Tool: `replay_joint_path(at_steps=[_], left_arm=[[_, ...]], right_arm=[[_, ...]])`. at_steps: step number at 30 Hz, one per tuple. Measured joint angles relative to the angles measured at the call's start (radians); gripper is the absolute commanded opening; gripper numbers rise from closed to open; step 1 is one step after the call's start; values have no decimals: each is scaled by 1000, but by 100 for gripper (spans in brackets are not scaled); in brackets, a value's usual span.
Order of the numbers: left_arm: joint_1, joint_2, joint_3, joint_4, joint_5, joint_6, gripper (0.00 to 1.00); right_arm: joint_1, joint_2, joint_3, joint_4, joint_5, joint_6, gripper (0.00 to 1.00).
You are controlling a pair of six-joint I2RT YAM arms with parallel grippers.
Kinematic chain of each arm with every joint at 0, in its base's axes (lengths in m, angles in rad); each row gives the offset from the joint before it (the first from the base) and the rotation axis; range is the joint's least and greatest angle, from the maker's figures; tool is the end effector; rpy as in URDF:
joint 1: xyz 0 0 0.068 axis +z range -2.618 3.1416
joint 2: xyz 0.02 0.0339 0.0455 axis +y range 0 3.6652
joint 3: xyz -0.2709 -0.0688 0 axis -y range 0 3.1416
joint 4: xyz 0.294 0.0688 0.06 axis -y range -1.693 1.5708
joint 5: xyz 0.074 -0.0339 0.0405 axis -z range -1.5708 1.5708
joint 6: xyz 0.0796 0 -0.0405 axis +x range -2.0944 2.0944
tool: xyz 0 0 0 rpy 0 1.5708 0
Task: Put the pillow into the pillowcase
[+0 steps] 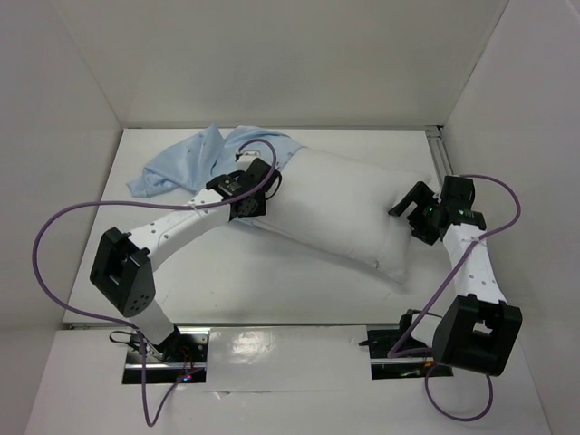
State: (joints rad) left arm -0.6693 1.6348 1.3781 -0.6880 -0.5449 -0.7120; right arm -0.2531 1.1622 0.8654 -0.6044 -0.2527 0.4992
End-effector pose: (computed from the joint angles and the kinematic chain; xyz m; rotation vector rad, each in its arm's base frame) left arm 0.3551 -0.2283 0.2521 -0.2601 2.3220 0.0213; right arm 0.3001 -0.0571 0.2150 0.8078 2.3432 0.4179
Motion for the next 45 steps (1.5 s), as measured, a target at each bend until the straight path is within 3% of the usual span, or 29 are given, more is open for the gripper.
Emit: replay_joint_path(at_steps=[2, 4, 5, 8, 9, 10, 11, 12, 14, 15, 16, 20, 26, 28, 30, 37, 39, 40, 41, 44, 45], left_arm=[[9, 0, 5, 0, -1, -4, 38], [13, 0, 8, 1, -1, -4, 34], [14, 0, 8, 1, -1, -3, 25], [20, 0, 8, 0, -2, 0, 16], [21, 0, 8, 0, -2, 3, 5], [21, 0, 8, 0, -1, -2, 0], [22, 0, 8, 0, 0, 0, 0], [23, 0, 8, -2, 1, 4, 0], [23, 0, 9, -3, 11, 6, 0], [24, 0, 10, -1, 21, 10, 0], [25, 0, 13, 2, 42, 21, 0], [21, 7, 75, 6, 182, 79, 0], [23, 206, 591, -15, 478, 141, 0], [23, 215, 653, 17, 567, 141, 0], [23, 183, 612, 69, 622, 139, 0], [37, 81, 127, 131, 780, 124, 0], [31, 72, 80, 75, 796, 130, 15], [26, 62, 87, 32, 785, 137, 42], [21, 52, 110, -8, 769, 154, 54], [5, 32, 263, -122, 708, 190, 83], [0, 24, 317, -127, 693, 200, 86]], right_arm=[[0, 1, -4, 10, -8, 2, 93], [1, 1, -4, 14, -10, 2, 91], [2, 1, -4, 16, -12, 2, 89], [2, 1, -4, 19, -22, 0, 86], [4, 1, -6, 24, -26, -1, 84], [5, 1, -8, 27, -32, -3, 79], [8, 2, -8, 32, -40, -7, 71], [14, 3, -10, 43, -55, -11, 45], [29, 5, -18, 66, -84, -20, 14], [43, 6, -24, 82, -97, -21, 4], [66, 6, -37, 101, -109, -9, 0], [185, 10, -60, 180, -128, 91, 0], [312, 36, 144, 178, -10, 201, 0], [361, 17, 200, 194, 64, 223, 0], [450, -21, 195, 214, 146, 246, 0], [744, -21, -98, 243, 279, 340, 0], [794, -16, -143, 237, 299, 356, 0], [813, -29, -146, 237, 306, 356, 0], [826, -43, -146, 241, 317, 354, 0], [862, -80, -145, 255, 349, 333, 0], [877, -84, -143, 250, 360, 317, 0]])
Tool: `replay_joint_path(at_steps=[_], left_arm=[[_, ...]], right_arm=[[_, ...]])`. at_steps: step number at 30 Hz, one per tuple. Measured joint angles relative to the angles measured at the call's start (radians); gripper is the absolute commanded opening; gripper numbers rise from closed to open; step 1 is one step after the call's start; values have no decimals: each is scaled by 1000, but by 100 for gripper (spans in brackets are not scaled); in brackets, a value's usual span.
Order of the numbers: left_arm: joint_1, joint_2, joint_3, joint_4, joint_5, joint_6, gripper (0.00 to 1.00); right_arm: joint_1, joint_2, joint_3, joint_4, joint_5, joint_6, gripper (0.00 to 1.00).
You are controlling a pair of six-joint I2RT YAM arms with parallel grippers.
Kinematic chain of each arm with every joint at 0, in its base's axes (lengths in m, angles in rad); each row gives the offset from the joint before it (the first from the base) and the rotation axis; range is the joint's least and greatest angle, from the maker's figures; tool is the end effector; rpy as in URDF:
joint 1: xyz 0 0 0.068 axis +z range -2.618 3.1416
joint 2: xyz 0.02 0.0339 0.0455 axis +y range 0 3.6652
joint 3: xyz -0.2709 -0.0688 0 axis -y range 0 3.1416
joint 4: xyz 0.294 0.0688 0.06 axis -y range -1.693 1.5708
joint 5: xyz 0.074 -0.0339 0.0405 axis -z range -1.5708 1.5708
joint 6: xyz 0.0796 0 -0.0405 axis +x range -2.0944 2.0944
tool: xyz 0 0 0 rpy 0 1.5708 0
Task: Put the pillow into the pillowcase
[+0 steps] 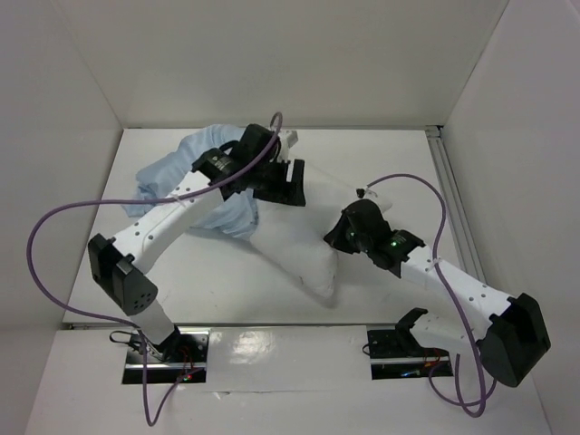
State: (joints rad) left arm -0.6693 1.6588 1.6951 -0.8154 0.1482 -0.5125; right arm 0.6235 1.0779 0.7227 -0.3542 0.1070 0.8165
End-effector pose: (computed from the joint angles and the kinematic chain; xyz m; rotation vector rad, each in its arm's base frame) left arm 0.3410 -0.2848 0.3467 0.2694 2.4520 -0.7260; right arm 0.2522 0.1709 0.2064 0.2846 2.3390 0.6188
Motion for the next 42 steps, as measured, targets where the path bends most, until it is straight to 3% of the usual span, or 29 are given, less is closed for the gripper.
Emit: replay_joint_path(at_steps=[5, 7, 8, 10, 13, 19, 24, 28, 31, 32, 33, 34, 37, 39, 40, 41, 42], left_arm=[[-2, -24, 186, -10, -141, 15, 85], [21, 18, 259, -40, -239, 11, 85], [32, 48, 291, -42, -295, 10, 86], [50, 138, 370, -73, -421, 7, 87], [66, 282, 451, -84, -597, 8, 87], [72, 472, 455, -112, -835, 8, 84], [78, 471, 452, -103, -905, -1, 75], [108, 466, 450, -97, -917, -5, 57], [134, 466, 446, -96, -908, 1, 36], [139, 466, 445, -97, -905, 5, 29], [143, 466, 445, -97, -901, 10, 12], [145, 466, 445, -97, -896, 10, 5], [148, 462, 445, -99, -858, 17, 0], [147, 449, 438, -92, -800, 31, 0], [147, 432, 424, -79, -763, 40, 0], [147, 413, 404, -62, -727, 47, 0], [143, 387, 381, -47, -679, 65, 0]], right_arm=[[76, 0, 13, -29, 37, -40, 0], [86, 0, 19, -44, 60, -50, 45], [88, 0, 22, -50, 66, -50, 60], [92, 0, 29, -80, 79, -59, 79], [103, 0, 39, -127, 96, -70, 88], [109, -18, 54, -181, 126, -64, 90], [97, -51, 52, -209, 122, -35, 90], [58, -93, 21, -211, 103, -23, 90], [2, -101, 3, -208, 76, -18, 94], [-16, -101, 0, -208, 63, -18, 96], [-37, -101, -2, -206, 49, -18, 98], [-58, -101, -4, -204, 38, -18, 100], [-127, -101, -11, -183, -9, -26, 100], [-185, -92, -30, -130, -63, -37, 93], [-210, -74, -37, -102, -87, -42, 83], [-227, -45, -39, -70, -113, -49, 49], [-240, -12, -38, -30, -141, -60, 31]])
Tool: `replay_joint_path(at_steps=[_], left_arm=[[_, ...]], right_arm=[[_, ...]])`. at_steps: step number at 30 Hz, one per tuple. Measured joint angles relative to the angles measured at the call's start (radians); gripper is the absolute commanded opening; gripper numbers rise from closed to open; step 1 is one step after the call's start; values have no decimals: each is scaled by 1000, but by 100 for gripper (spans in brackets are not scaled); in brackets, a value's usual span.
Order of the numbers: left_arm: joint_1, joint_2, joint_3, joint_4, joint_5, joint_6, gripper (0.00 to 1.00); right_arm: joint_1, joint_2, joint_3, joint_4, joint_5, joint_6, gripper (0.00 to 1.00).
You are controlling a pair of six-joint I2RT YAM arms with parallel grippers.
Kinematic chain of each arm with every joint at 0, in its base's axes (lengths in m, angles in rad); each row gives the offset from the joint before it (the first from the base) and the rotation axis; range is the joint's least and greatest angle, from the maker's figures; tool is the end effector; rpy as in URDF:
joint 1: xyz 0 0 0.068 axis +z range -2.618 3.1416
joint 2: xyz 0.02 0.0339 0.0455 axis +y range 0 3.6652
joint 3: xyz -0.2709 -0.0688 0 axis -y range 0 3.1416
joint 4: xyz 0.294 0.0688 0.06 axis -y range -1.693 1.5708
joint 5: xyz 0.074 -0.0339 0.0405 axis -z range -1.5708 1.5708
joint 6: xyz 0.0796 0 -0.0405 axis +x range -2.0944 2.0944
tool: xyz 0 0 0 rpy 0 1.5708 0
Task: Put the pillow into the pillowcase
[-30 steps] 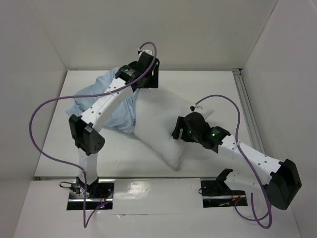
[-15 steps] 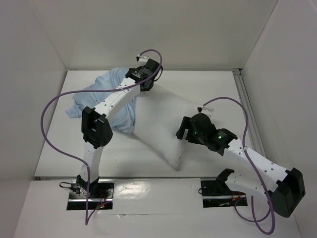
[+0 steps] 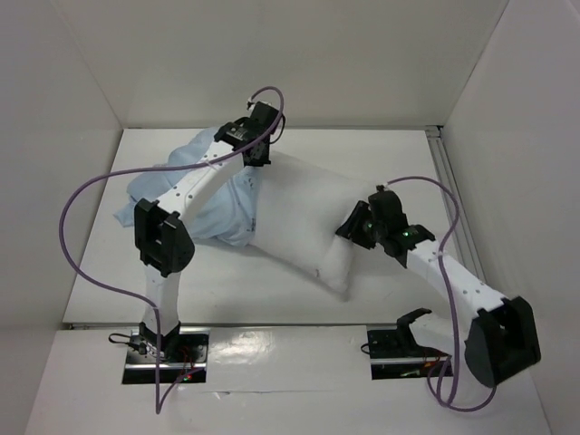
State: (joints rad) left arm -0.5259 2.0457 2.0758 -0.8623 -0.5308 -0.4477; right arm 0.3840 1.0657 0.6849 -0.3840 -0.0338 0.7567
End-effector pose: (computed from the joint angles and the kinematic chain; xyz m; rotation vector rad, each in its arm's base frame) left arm 0.4803 -0.2322 0.3178 -0.1488 2.2608 0.1333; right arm 0.2725 0.1130 0.1907 0.4304 2.3769 0.5904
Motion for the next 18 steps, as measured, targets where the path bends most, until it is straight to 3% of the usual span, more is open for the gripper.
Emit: replay_joint_path(at_steps=[2, 6, 10, 16, 17, 18], left_arm=[[-12, -46, -26, 24, 108, 19, 0], [-47, -122, -29, 63, 354, 58, 0], [-66, -169, -26, 83, 616, 68, 0], [-100, -160, -45, 254, 848, -19, 0], [-104, -153, -56, 274, 865, -31, 3], [-105, -144, -63, 282, 877, -37, 20]], right_arm=[[0, 97, 31, 59, -51, -14, 1], [84, 218, 213, -3, -24, -72, 0], [243, 161, 381, -55, 61, -109, 0], [295, -10, 323, -35, 113, -35, 0], [294, -43, 272, -11, 118, -12, 0], [289, -65, 222, 3, 122, 5, 0]])
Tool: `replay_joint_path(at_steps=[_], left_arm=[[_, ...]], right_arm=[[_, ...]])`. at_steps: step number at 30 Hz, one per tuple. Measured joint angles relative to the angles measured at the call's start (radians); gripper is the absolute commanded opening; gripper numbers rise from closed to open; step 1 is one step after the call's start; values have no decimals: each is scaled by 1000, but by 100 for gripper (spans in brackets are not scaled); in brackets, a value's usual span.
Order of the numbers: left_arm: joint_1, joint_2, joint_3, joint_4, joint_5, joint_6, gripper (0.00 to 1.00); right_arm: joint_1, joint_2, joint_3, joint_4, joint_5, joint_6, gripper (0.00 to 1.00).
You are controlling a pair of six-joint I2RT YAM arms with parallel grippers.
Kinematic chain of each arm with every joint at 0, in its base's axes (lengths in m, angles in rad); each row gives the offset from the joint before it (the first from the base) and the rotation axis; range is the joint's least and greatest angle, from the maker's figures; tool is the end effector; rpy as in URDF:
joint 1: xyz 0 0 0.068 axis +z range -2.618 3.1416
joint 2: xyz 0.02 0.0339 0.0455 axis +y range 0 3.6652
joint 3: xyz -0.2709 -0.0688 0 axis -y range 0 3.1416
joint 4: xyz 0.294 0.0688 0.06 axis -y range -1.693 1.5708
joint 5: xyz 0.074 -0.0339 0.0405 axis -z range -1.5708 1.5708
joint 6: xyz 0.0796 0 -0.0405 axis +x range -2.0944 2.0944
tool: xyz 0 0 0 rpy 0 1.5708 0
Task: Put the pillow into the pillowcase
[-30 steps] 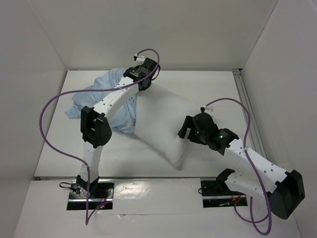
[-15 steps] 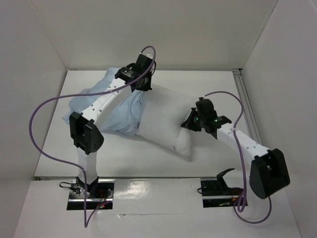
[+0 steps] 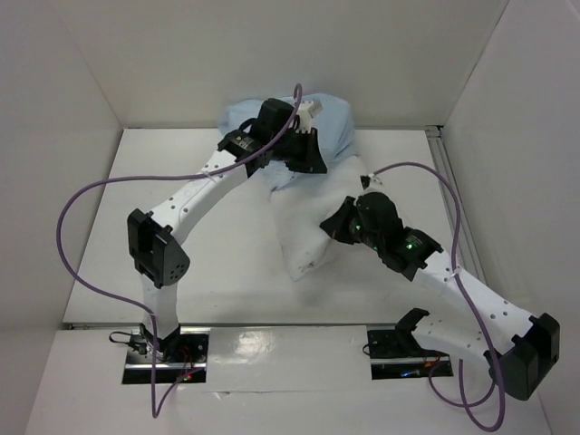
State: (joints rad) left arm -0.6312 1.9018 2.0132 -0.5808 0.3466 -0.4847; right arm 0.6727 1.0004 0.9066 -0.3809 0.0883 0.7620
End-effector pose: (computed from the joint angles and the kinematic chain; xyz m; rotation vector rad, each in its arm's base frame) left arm 0.4089 -0.3324 0.3947 0.3904 2.1416 -1.0251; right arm 0.2456 0.1867 0.3036 0.1532 2.1356 0.7876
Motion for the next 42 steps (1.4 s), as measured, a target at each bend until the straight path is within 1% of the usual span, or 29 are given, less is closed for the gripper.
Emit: replay_joint_path(at_steps=[1, 2, 3, 4, 6, 7, 9, 10, 11, 13, 14, 16, 19, 21, 24, 28, 31, 38, 40, 41, 42], left_arm=[[-3, 16, 0, 2, 12, -13, 31], [-6, 29, -1, 1, 18, -14, 44], [-10, 35, 0, -13, 19, -13, 61], [-18, 36, -2, -43, 17, -16, 84], [-34, 18, -11, -73, -24, -4, 96], [-43, -6, -37, -74, -60, 1, 98], [-57, -93, -129, -76, -169, 18, 94], [-58, -141, -178, -74, -222, 21, 88], [-57, -198, -248, -58, -278, 32, 86], [-44, -297, -375, -28, -373, 43, 86], [-39, -317, -408, -16, -398, 45, 86], [-25, -331, -476, 37, -448, 63, 90], [-14, -270, -542, 131, -483, 75, 91], [-14, -206, -587, 201, -472, 95, 91], [-14, -133, -668, 308, -422, 123, 88], [-14, -110, -748, 425, -376, 155, 87], [-14, -98, -740, 513, -351, 180, 85], [-8, 2, -657, 666, -267, 201, 84], [-6, 29, -649, 684, -257, 200, 82], [-4, 42, -647, 691, -254, 200, 78], [-2, 50, -644, 695, -255, 199, 71]], right_arm=[[-14, -19, -56, 6, 3, 14, 0], [-30, -27, -95, -2, 8, 27, 0], [-54, -26, -126, -6, 11, 33, 0], [-92, -19, -149, -15, 11, 34, 0], [-175, -8, -163, -18, 28, 28, 0], [-230, -9, -163, -19, 23, 19, 0], [-306, -24, -162, -29, -9, -7, 0], [-336, -30, -161, -34, -27, -23, 0], [-363, -35, -159, -39, -53, -35, 0], [-433, -42, -148, -70, -108, -71, 0], [-453, -44, -143, -79, -117, -82, 0], [-513, -49, -131, -113, -147, -116, 0], [-594, -58, -114, -158, -192, -153, 0], [-642, -64, -106, -181, -220, -176, 0], [-711, -70, -93, -212, -272, -206, 0], [-802, -69, -71, -242, -330, -250, 0], [-830, -60, -54, -261, -349, -274, 0], [-830, -31, -16, -285, -372, -295, 0], [-830, -27, -12, -289, -375, -301, 0], [-830, -26, -10, -292, -375, -304, 0], [-830, -25, -9, -293, -377, -305, 0]])
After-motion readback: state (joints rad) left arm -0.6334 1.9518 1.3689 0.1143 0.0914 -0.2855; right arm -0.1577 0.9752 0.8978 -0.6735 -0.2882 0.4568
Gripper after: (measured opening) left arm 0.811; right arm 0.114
